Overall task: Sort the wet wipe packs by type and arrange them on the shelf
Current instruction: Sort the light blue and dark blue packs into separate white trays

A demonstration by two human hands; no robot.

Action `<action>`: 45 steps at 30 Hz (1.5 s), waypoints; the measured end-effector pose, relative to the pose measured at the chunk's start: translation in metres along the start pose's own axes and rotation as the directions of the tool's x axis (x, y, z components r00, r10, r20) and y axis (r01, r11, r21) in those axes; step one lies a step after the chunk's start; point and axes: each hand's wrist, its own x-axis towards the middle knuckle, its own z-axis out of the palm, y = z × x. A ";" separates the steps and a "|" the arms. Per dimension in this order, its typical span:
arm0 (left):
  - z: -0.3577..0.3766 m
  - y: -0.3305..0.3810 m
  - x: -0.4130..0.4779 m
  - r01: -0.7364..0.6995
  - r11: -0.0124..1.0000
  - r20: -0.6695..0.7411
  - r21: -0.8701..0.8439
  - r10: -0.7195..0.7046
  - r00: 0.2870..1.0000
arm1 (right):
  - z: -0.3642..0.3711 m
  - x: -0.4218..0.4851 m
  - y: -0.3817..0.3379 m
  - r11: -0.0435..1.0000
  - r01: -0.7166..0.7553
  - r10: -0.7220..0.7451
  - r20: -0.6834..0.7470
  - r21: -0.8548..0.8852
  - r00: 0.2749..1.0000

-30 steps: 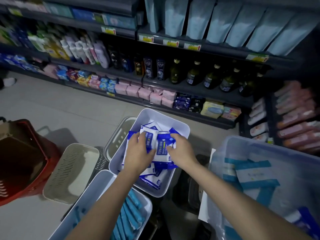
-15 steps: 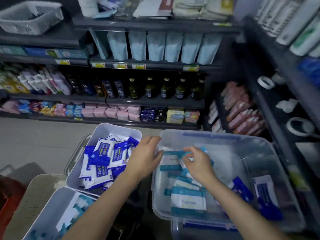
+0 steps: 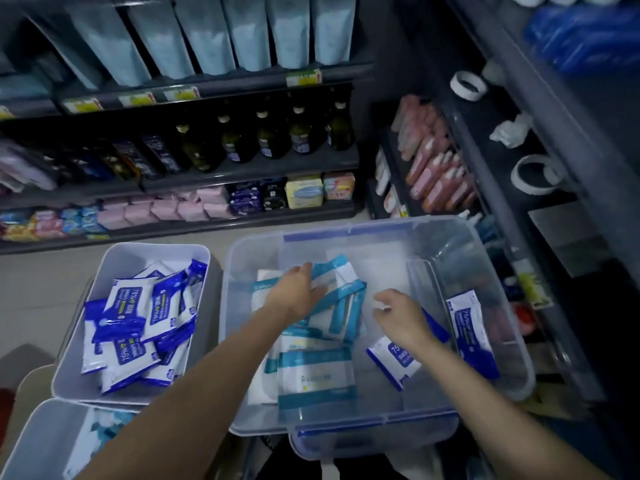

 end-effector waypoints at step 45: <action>-0.043 -0.066 -0.118 -0.178 0.427 -0.393 -0.887 -0.493 0.776 | 0.092 -0.038 -0.043 0.594 0.522 -0.246 0.480 -0.612 0.842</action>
